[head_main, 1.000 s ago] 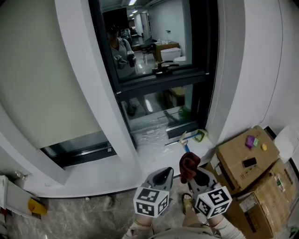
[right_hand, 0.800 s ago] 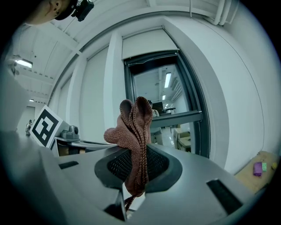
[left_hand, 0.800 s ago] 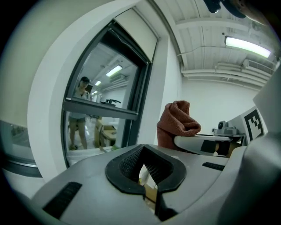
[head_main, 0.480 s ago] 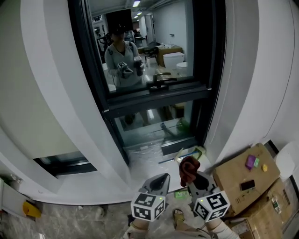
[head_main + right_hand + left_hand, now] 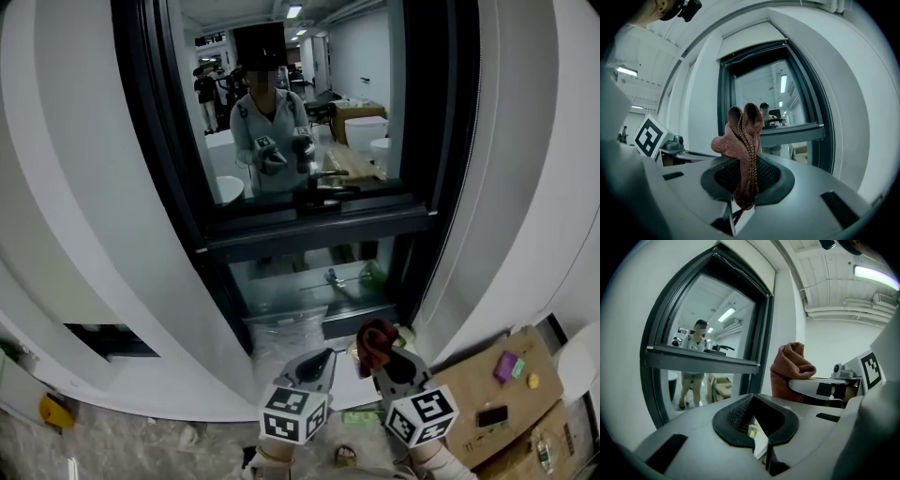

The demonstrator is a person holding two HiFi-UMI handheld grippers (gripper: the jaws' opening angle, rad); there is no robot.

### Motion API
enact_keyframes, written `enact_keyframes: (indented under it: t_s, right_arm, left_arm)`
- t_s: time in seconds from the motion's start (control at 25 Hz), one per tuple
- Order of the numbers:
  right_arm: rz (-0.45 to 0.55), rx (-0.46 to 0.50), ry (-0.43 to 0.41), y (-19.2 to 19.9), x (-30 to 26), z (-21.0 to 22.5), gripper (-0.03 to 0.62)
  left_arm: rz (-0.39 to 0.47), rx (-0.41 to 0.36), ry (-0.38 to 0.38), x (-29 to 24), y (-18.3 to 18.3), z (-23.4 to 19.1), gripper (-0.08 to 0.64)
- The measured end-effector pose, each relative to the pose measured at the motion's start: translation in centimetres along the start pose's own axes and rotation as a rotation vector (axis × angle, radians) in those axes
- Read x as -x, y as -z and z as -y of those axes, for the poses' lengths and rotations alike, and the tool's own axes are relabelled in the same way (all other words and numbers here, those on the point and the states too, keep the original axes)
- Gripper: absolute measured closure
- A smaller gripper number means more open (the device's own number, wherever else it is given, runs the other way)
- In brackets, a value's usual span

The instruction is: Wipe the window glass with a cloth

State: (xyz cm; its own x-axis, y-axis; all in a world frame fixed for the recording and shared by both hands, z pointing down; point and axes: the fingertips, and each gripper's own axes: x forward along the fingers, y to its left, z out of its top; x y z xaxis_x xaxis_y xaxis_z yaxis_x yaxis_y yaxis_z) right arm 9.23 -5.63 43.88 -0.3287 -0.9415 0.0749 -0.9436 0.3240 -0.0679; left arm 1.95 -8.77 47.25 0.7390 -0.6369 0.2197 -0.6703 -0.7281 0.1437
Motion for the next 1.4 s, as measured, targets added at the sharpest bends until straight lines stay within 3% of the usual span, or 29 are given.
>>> enact_keyframes:
  t_s: [0.36,0.92,1.2,1.4]
  right_arm:
    - [0.022,0.066,-0.107,-2.0,-5.4,3.4,0.543]
    - [0.02,0.118,-0.195,-3.9,-10.6,3.9,0.541]
    - [0.055,0.161,-0.241,-7.3,-14.5,3.4,0.542]
    - [0.119,0.216,-0.279,-12.0,-18.0,2.4,0.543]
  left_arm:
    - [0.035,-0.009,-0.098,-4.2,-3.3,-3.2,0.555]
    - [0.051,0.015,-0.202,-6.0,-6.4,-7.4,0.555]
    - [0.072,0.017,-0.232,-6.5,-8.9,-10.5,0.555]
    - [0.079,0.002,-0.239,-7.0,-11.4,-13.1,0.555]
